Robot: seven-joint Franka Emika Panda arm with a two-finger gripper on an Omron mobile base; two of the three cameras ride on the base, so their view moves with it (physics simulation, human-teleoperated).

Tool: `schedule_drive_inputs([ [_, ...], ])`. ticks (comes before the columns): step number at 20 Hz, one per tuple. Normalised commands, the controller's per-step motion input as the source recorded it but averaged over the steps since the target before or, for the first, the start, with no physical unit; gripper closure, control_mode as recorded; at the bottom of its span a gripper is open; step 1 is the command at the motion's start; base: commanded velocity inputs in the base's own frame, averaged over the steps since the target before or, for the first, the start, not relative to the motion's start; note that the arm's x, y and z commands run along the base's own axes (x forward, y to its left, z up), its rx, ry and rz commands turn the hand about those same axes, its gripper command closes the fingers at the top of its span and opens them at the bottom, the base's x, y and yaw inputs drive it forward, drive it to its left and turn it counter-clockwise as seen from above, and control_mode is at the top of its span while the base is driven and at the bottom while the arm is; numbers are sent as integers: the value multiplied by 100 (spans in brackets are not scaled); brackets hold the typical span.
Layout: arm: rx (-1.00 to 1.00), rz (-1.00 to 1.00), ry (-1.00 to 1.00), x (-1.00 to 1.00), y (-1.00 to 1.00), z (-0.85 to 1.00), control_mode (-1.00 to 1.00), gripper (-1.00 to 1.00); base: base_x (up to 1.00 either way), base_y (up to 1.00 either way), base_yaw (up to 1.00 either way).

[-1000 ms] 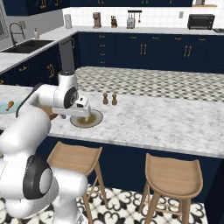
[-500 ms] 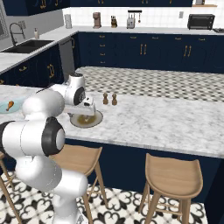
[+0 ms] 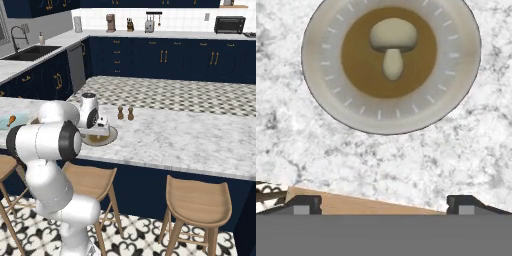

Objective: Pick the chicken drumstick and mushroom from their plates and place them in the bowl. Then put the bowl in the fridge.

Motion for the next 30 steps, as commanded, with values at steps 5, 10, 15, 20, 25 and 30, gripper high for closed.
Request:
schedule_drive_inputs([
  [5, 0, 0, -3, 58, 0, -18, -100, -100, 0, 0, 0],
  [10, 0, 0, 0, 54, 1, -3, -100, -100, 0, 0, 0],
  [15, 0, 0, 0, 39, 5, -18, -100, -100, 0, 0, 0],
  [20, 0, 0, 0, 35, 9, -40, -100, -100, 0, 0, 0],
  [25, 0, 0, 0, 43, 1, -31, -100, -100, 0, 0, 0],
  [30, 0, 0, 0, 37, 2, -21, -100, -100, 0, 0, 0],
])
